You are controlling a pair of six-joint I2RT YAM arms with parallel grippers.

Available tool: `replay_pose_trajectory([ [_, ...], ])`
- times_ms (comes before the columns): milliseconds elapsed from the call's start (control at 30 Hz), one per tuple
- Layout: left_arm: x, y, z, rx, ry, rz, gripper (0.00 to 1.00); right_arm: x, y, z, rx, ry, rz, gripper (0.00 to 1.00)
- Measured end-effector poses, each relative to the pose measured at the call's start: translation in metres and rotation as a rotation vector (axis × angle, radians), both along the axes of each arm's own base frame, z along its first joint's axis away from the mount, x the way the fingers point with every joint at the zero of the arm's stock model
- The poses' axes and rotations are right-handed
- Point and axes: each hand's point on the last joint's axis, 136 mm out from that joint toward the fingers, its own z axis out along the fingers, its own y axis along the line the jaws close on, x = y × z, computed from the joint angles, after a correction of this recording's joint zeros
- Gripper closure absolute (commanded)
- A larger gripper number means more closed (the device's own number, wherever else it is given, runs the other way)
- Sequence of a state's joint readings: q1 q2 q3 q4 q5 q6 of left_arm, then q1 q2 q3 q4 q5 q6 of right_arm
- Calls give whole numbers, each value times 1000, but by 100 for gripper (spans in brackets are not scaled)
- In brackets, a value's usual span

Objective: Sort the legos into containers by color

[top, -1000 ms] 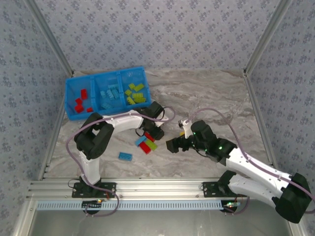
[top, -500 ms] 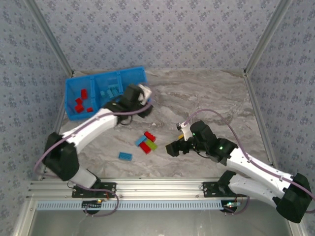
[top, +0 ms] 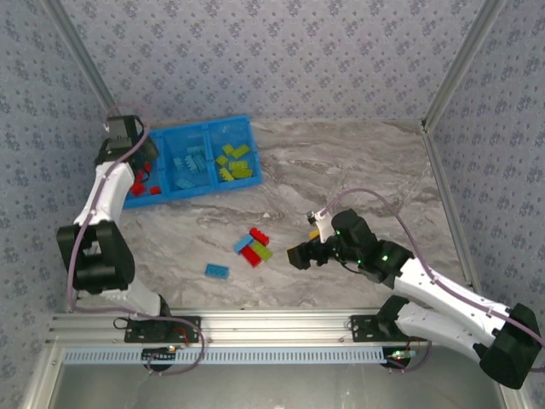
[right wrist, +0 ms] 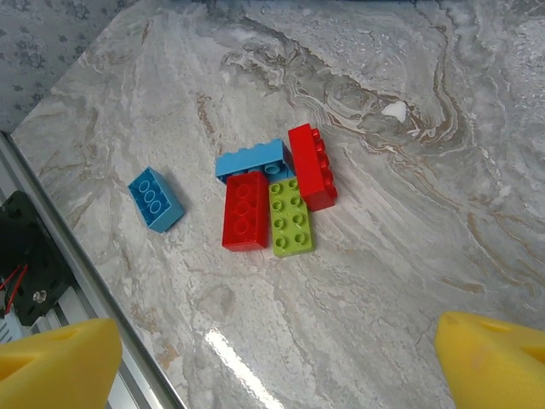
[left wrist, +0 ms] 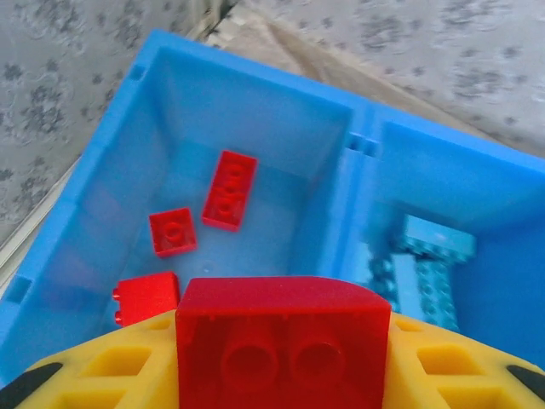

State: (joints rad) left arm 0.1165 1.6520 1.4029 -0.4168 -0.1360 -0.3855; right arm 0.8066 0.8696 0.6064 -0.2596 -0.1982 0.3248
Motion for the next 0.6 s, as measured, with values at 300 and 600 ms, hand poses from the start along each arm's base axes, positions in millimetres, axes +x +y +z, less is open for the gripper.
replay_pose_trajectory([
  [300, 19, 14, -41, -68, 142, 39, 32, 0, -10, 5, 16, -34, -39, 3],
  [600, -21, -28, 6, -110, 23, -9, 32, 10, 3, -5, -37, 6, -40, 5],
])
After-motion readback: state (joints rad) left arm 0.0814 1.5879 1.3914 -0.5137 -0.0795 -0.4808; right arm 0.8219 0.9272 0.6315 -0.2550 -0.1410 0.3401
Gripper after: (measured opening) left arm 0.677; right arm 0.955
